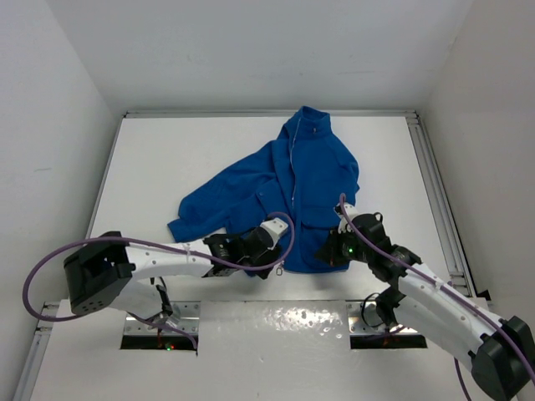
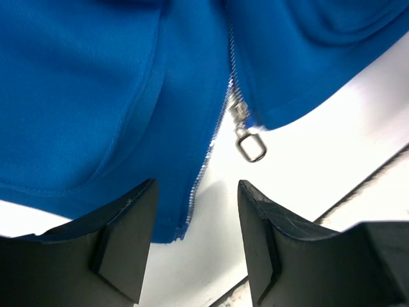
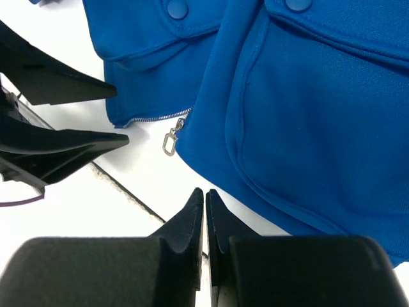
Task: Zip up the jacket
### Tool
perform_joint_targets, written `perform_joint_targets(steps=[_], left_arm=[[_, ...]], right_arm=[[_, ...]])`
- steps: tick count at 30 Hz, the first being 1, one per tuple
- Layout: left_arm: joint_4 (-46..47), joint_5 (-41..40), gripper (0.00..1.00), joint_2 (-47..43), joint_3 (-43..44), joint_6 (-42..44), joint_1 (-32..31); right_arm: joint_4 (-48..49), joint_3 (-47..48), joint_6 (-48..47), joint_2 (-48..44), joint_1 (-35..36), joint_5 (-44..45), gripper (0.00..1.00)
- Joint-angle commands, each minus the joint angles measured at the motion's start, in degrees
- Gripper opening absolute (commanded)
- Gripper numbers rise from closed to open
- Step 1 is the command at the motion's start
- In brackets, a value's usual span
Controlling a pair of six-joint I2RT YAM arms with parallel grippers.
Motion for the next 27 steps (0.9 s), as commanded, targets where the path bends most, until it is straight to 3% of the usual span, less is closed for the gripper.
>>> perform_joint_targets(steps=[1, 10, 14, 20, 23, 24, 26, 27], left_arm=[[3.5, 2.3, 0.50, -2.5, -1.3, 0.4, 1.3], [0.6, -2.1, 0.47, 1.0, -1.4, 0.0, 3.3], [1.4, -0.2, 0.51, 3.1, -1.1, 0.9, 3.4], [1.7, -0.4, 0.56, 8.5, -0.5, -0.2, 3.9], [2.8, 0.1, 0.41, 10.3, 0.0, -0.9, 4.2], [3.5, 0.2, 0.20, 10.6, -0.2, -1.4, 4.2], [6.3, 1.5, 0.03, 10.1, -0.8, -2.3, 4.4], [7.8, 2.7, 0.00, 9.8, -1.1, -2.7, 4.7]], right_arm=[[1.3, 0.9, 0.1, -0.4, 0.5, 0.0, 0.04], [1.6, 0.5, 0.8, -0.7, 1.0, 0.0, 0.04], [1.2, 0.5, 0.9, -0.7, 1.1, 0.1, 0.04], [1.6, 0.8, 1.1, -0.5, 1.3, 0.3, 0.14], [2.0, 0.9, 1.3, -0.4, 1.4, 0.4, 0.15], [2.1, 0.9, 1.3, -0.3, 1.5, 0.4, 0.14], [2.1, 1.1, 1.3, -0.2, 1.6, 0.4, 0.13], [2.0, 1.2, 1.3, -0.3, 1.6, 0.4, 0.12]])
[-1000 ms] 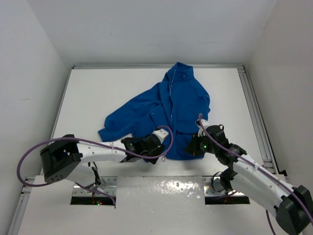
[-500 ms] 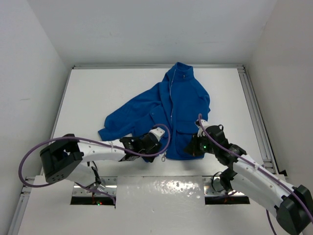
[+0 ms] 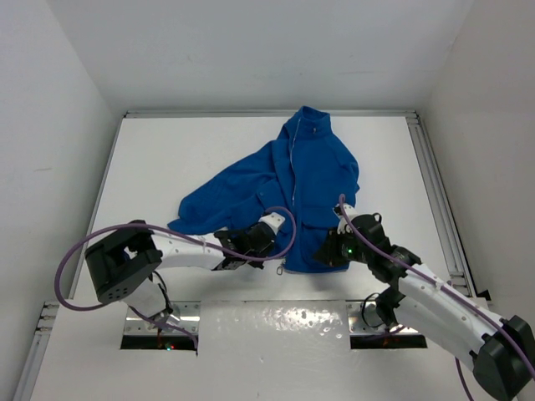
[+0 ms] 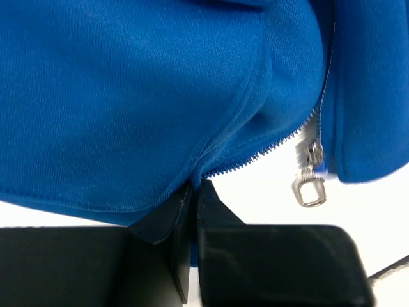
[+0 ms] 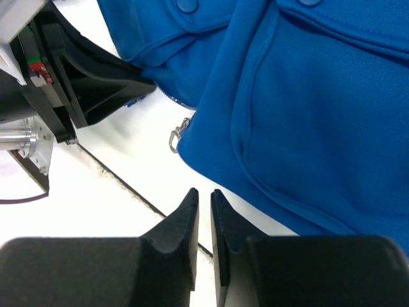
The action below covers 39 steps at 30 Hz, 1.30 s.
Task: Zip up the jacket
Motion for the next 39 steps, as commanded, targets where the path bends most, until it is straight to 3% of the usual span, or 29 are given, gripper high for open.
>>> perform_joint_targets(steps=[1, 4, 8, 15, 17, 18, 21, 23, 28, 30, 34, 37, 39], left_arm=[[4.1, 6.2, 0.00, 0.9, -2.2, -2.6, 1.1], [10.3, 8.0, 0.00, -1.9, -3.4, -6.8, 2.4], [23.1, 7.1, 0.00, -6.6, -7.6, -19.8, 4.0], [41.8, -2.4, 0.00, -9.1, -15.2, -43.0, 5.3], [50.4, -3.4, 0.00, -8.3, -17.3, -47.8, 5.3], [53.2, -3.2, 0.00, -7.5, -18.8, -48.8, 5.3], [60.0, -1.8, 0.00, -6.8, -20.9, -50.2, 5.3], [63.0, -0.4, 0.00, -6.9, -22.0, -51.5, 5.4], [68.8, 3.0, 0.00, -9.9, -26.5, -54.2, 5.5], [69.4, 4.0, 0.00, -11.9, -27.6, -54.1, 5.5], [69.9, 6.1, 0.00, -14.2, -28.1, -53.7, 5.4], [71.9, 8.8, 0.00, -14.5, -28.6, -54.8, 5.4], [73.1, 9.8, 0.00, -14.4, -28.9, -55.7, 5.4]], right_arm=[[1.9, 1.2, 0.5, -0.1, 0.5, 0.3, 0.11], [2.9, 1.7, 1.0, 0.2, 0.5, 0.1, 0.06], [5.8, 3.0, 5.4, 1.4, 1.3, 0.5, 0.00], [16.3, 4.9, 12.9, 8.0, 4.8, 0.5, 0.00], [17.4, 3.9, 13.8, 8.2, 5.6, 1.5, 0.07], [19.9, 2.9, 14.5, 7.9, 6.0, 1.7, 0.21], [24.9, -1.4, 17.8, 6.0, 6.0, 2.7, 0.43], [27.7, -2.5, 19.6, 5.2, 6.1, 2.0, 0.43], [38.3, -5.9, 27.1, 6.3, 6.4, -2.3, 0.10], [39.9, -5.8, 27.5, 6.1, 7.7, -2.2, 0.12], [38.7, -4.0, 26.3, 6.6, 8.1, -4.4, 0.46], [40.2, -3.7, 26.9, 8.7, 8.4, -7.1, 0.46], [42.9, -4.3, 28.0, 9.2, 8.5, -7.1, 0.40]])
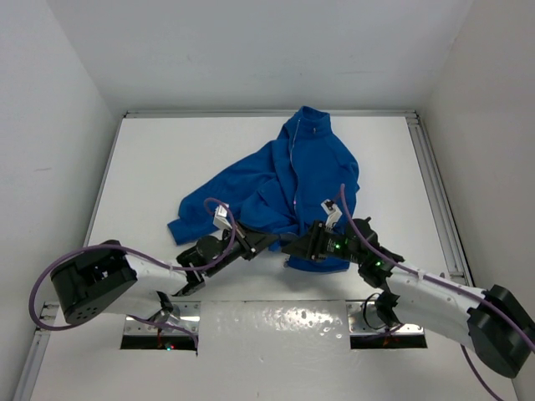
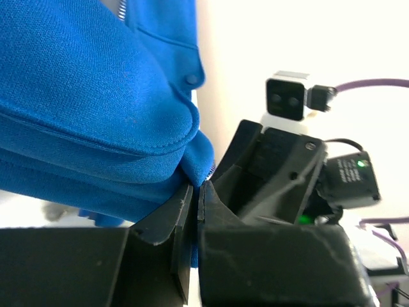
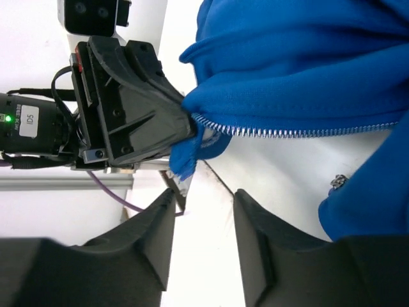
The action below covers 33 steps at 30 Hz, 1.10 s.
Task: Zip up the jacket
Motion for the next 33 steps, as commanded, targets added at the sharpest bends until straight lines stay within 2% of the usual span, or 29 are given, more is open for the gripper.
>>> perform_joint_targets(steps=[1, 5, 9, 15, 23, 25, 27, 28, 29, 31, 32, 33], left_arm=[[8.8, 3.4, 0.00, -1.1, -0.6, -2.5, 0.6], [8.9, 4.2, 0.00, -0.7, -0.6, -2.9, 0.6], [11.1, 5.4, 0.00, 0.7, -0.4, -3.5, 0.5], [12.2, 6.5, 0.00, 1.8, -0.4, -4.0, 0.3], [12.5, 6.5, 0.00, 1.8, -0.7, -4.0, 0.0], [12.4, 8.0, 0.00, 1.8, -0.6, -4.0, 0.0], [12.4, 9.0, 0.05, 1.9, -0.4, -3.7, 0.0], [12.4, 9.7, 0.11, 1.9, -0.4, -3.6, 0.0], [12.6, 10.0, 0.21, 1.9, -0.3, -3.4, 0.0], [13.0, 10.8, 0.25, 1.8, -0.5, -3.3, 0.0], [13.2, 11.0, 0.32, 1.8, -0.5, -3.4, 0.0], [13.2, 11.1, 0.33, 1.7, -0.8, -3.4, 0.0]], right_arm=[[6.7, 1.6, 1.3, 1.3, 0.8, -2.4, 0.38], [9.1, 2.5, 0.7, 2.2, 1.8, -3.9, 0.34], [6.5, 3.8, -0.8, 2.9, 2.1, -3.0, 0.35], [9.3, 3.4, -0.8, 5.1, 2.1, -2.3, 0.35], [10.1, 2.0, -2.0, 4.0, 2.1, 1.7, 0.18], [11.3, 1.5, -1.9, 3.8, 2.1, 2.7, 0.07], [11.5, 0.8, -2.1, 3.3, 2.1, 3.6, 0.01], [11.3, 0.6, -2.2, 3.1, 2.1, 4.1, 0.00], [10.9, 0.6, -2.5, 3.0, 2.1, 4.1, 0.00], [9.7, 0.8, -3.0, 2.2, 2.1, 4.1, 0.00], [9.1, 0.8, -3.3, 1.8, 2.1, 4.2, 0.00], [8.5, 0.9, -3.4, 1.2, 2.1, 4.1, 0.00]])
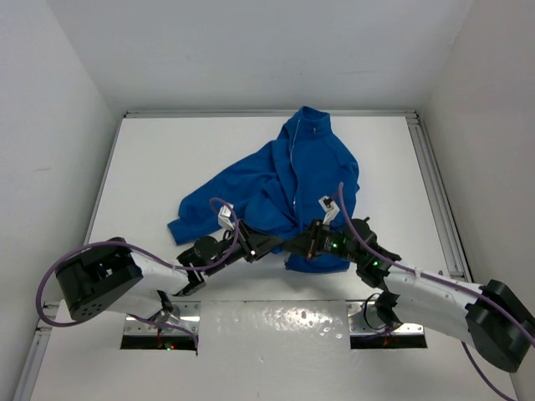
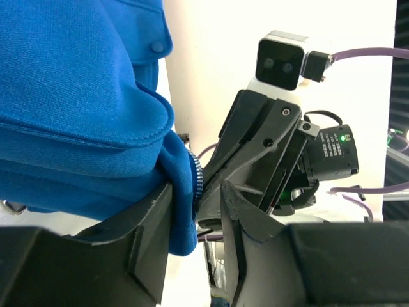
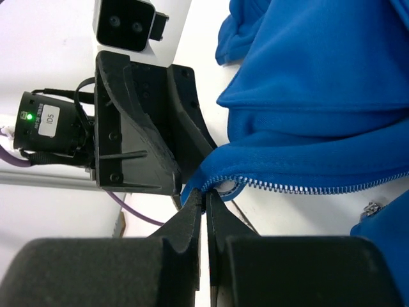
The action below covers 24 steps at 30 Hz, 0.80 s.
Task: Zip up the jacket
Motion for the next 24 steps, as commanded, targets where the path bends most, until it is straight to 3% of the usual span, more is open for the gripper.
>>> perform_joint_targets(steps=[1, 9, 19, 24], left_arm=[[6.4, 3.3, 0.33, -0.4, -0.3, -0.5, 0.0], [6.4, 4.2, 0.31, -1.3, -2.8, -0.3, 0.0], [5.4, 5.8, 0.23, -2.7, -3.0, 1.5, 0.2], [3.2, 8.6, 0.24, -2.3, -0.3, 3.2, 0.3]], right_arm=[[1.1, 0.5, -2.4, -2.1, 0.1, 1.9, 0.00], [-7.0, 2.8, -5.8, -4.2, 0.1, 0.6, 0.00], [-6.6, 3.0, -5.9, -3.5, 0.0, -0.2, 0.00], [-5.9, 3.1, -5.6, -2.3, 0.1, -0.6, 0.00]])
